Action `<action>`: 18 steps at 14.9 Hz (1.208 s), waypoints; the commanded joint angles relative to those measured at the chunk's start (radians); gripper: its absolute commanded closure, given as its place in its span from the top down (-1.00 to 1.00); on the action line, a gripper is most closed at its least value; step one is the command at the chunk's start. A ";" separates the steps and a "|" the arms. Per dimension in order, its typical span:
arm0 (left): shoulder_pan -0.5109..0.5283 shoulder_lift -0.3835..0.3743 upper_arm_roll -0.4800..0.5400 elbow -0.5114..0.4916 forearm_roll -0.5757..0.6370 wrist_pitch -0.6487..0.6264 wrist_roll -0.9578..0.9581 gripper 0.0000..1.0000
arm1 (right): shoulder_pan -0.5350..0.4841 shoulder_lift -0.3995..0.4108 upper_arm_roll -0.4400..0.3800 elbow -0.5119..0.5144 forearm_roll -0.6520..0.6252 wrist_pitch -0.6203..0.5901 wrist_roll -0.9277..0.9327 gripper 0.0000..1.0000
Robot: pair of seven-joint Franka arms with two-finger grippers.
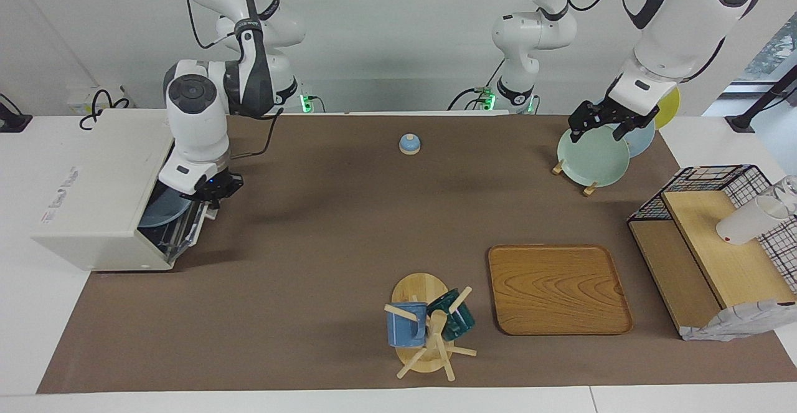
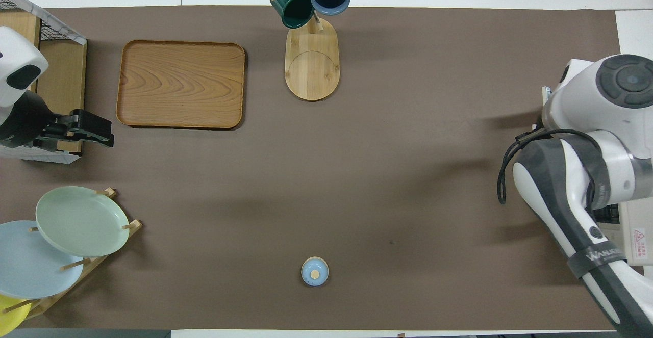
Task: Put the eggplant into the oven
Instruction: 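Push the oven door closed with the right gripper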
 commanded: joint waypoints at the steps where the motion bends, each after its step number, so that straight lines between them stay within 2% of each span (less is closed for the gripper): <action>1: 0.012 -0.012 -0.005 -0.006 0.002 -0.015 0.002 1.00 | -0.089 0.043 -0.013 0.019 0.013 0.020 -0.079 -1.00; 6: 0.012 -0.012 -0.005 -0.006 0.002 -0.013 0.002 1.00 | -0.126 -0.028 -0.015 0.026 0.088 -0.055 -0.160 -1.00; 8: 0.012 -0.012 -0.005 -0.006 0.002 -0.013 0.002 1.00 | -0.155 -0.029 -0.013 0.029 0.096 -0.072 -0.180 -1.00; 10: 0.012 -0.012 -0.005 -0.006 0.002 -0.013 0.002 1.00 | -0.148 -0.040 -0.009 0.093 0.096 -0.167 -0.177 -1.00; 11: 0.012 -0.012 -0.005 -0.006 0.002 -0.015 0.002 1.00 | -0.145 -0.039 -0.004 0.158 0.096 -0.245 -0.173 -1.00; 13: 0.012 -0.012 -0.005 -0.006 0.002 -0.013 0.002 1.00 | -0.122 -0.029 0.011 0.242 0.096 -0.323 -0.162 -1.00; 17: 0.012 -0.012 -0.005 -0.006 0.002 -0.015 0.002 1.00 | -0.094 -0.032 0.021 0.299 0.165 -0.411 -0.044 -0.97; 18: 0.012 -0.012 -0.005 -0.006 0.002 -0.013 0.002 1.00 | -0.087 -0.038 0.022 0.299 0.171 -0.426 -0.024 -0.83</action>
